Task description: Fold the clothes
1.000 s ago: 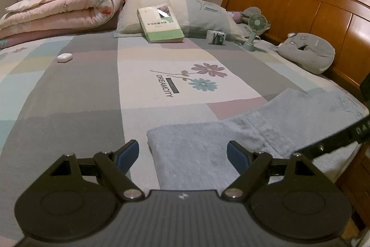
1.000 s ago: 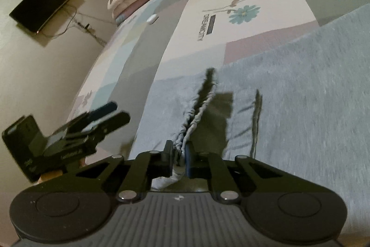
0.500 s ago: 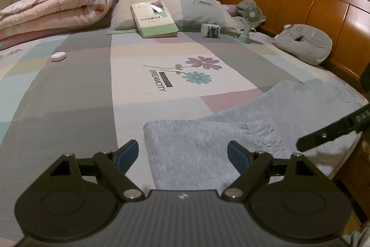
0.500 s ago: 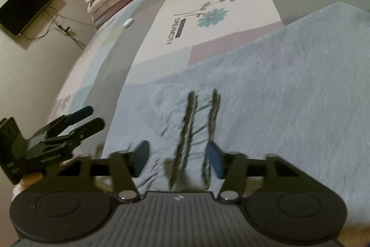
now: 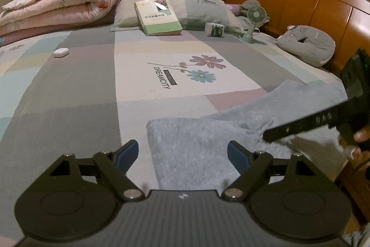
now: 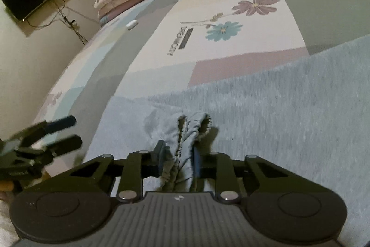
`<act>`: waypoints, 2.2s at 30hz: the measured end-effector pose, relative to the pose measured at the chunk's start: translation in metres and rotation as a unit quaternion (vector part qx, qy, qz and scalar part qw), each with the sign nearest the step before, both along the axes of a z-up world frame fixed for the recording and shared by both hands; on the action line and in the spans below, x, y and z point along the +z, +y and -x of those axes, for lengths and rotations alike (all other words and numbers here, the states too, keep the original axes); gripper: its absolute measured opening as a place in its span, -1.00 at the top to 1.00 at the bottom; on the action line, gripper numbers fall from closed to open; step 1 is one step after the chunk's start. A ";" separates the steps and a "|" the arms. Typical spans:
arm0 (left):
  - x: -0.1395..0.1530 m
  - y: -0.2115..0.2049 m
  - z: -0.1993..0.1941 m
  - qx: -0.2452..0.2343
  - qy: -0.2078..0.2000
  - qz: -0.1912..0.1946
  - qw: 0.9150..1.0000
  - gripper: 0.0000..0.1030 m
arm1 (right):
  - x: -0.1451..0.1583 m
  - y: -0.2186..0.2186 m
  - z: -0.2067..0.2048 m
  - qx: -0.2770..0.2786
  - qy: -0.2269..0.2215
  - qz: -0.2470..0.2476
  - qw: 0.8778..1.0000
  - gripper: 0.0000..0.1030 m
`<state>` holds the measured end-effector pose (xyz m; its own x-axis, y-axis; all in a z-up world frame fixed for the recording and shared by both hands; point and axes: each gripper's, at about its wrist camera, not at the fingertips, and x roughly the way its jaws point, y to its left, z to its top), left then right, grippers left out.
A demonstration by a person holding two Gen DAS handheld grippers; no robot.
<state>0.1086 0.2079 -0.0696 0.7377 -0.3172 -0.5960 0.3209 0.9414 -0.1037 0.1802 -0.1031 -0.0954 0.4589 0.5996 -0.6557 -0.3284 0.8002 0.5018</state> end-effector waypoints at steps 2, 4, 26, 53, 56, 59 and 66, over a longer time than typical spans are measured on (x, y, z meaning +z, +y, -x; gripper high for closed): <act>0.000 -0.001 0.000 0.000 0.001 -0.001 1.000 -0.63 | 0.007 -0.003 -0.003 -0.012 -0.010 -0.002 1.000 0.47; -0.001 -0.001 0.000 -0.001 0.001 -0.002 1.000 -0.64 | 0.006 -0.004 -0.007 -0.012 -0.003 -0.001 1.000 0.45; -0.015 -0.036 -0.033 -0.053 0.027 0.045 0.997 -0.64 | 0.008 0.020 0.053 0.097 -0.043 0.028 0.994 0.07; 0.012 -0.006 -0.021 0.038 0.033 0.009 0.999 -0.72 | 0.033 0.055 0.032 0.130 -0.080 0.094 0.984 -0.40; 0.014 -0.016 -0.017 0.022 0.030 0.004 0.999 -0.72 | 0.037 0.036 0.044 0.117 -0.085 0.098 0.985 -0.45; 0.012 -0.028 -0.013 0.001 0.035 -0.004 0.999 -0.72 | 0.042 0.018 0.055 0.104 -0.089 0.101 0.985 -0.48; 0.009 -0.071 0.002 -0.010 0.072 -0.063 0.995 -0.72 | 0.051 -0.026 0.083 0.073 -0.100 0.110 0.986 -0.79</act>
